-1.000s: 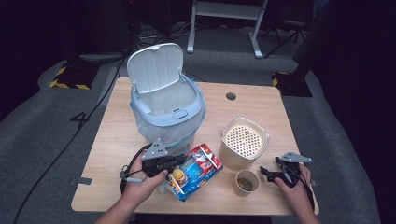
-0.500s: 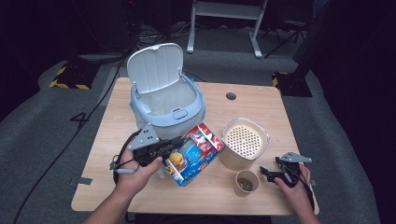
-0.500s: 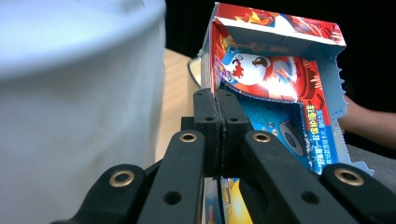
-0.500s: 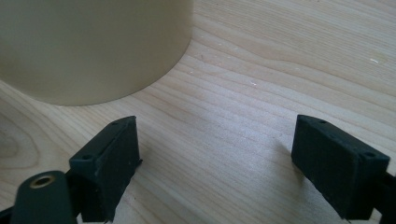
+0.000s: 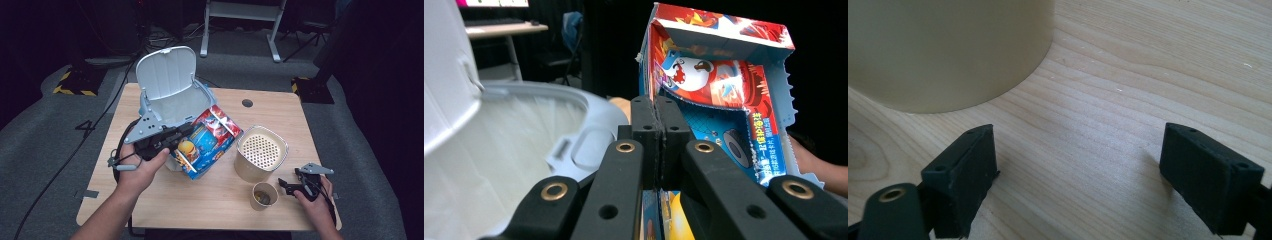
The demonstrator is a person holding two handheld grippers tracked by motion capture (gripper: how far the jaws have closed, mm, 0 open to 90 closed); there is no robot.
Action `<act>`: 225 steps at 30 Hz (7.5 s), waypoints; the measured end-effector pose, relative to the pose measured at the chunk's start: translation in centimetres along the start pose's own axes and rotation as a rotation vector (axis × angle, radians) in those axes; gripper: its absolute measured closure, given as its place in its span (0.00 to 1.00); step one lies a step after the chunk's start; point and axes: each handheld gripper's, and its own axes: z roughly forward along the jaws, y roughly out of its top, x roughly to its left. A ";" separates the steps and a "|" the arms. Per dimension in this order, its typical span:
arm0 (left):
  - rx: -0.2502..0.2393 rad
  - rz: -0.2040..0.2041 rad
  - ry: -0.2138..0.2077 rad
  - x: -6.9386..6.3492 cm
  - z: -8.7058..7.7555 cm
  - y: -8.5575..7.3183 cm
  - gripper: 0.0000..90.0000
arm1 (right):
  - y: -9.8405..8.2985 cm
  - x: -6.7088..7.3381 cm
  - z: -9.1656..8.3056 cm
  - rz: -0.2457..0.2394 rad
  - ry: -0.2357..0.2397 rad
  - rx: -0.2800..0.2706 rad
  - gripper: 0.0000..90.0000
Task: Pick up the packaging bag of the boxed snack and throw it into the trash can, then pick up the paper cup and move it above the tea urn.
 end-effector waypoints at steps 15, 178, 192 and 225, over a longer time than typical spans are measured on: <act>-0.063 0.031 0.092 2.4 -0.7 4.7 0.98 | 0.0 0.0 0.0 0.000 -0.001 -0.001 0.17; 0.608 -0.042 0.120 4.6 -0.3 -21.3 0.17 | -0.7 10.6 -2.6 -0.206 0.315 -0.198 0.26; 0.607 -0.044 0.119 4.6 -0.3 -21.4 0.17 | -0.9 10.1 -2.6 -0.161 0.361 -0.255 0.34; 0.609 -0.043 0.117 4.7 -0.3 -21.3 0.17 | 6.6 9.2 -9.2 -0.220 0.444 -0.252 0.35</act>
